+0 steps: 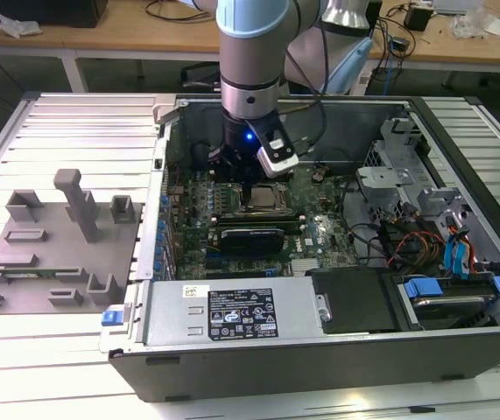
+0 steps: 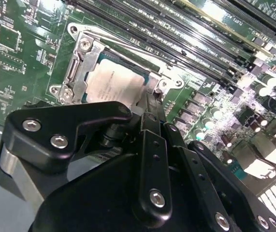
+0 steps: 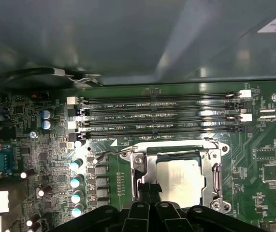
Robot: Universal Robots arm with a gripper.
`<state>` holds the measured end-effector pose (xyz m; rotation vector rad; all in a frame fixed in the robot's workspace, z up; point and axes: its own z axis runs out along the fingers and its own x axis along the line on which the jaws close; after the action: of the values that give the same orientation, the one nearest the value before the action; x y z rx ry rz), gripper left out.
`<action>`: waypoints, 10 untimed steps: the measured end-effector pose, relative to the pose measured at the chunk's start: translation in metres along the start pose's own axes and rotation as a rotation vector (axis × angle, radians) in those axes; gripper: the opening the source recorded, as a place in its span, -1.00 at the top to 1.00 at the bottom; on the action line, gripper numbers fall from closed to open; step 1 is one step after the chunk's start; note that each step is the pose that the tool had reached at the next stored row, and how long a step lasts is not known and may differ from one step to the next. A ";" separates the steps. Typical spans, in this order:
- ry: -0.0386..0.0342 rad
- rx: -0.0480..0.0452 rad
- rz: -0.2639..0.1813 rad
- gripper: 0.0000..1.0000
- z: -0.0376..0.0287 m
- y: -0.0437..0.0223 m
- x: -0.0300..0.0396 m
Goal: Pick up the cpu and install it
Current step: 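Close the cpu cover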
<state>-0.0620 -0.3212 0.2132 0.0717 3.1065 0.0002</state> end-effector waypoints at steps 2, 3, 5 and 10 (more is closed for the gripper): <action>-0.0001 -0.0001 -0.001 0.79 0.0035 0.0000 0.0001; -0.0001 -0.0001 -0.001 0.79 0.0042 0.0000 0.0001; -0.0001 -0.0001 -0.001 0.79 0.0047 0.0000 0.0002; -0.0001 0.0000 -0.001 0.79 0.0059 0.0000 0.0007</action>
<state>-0.0625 -0.3212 0.2073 0.0701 3.1065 0.0002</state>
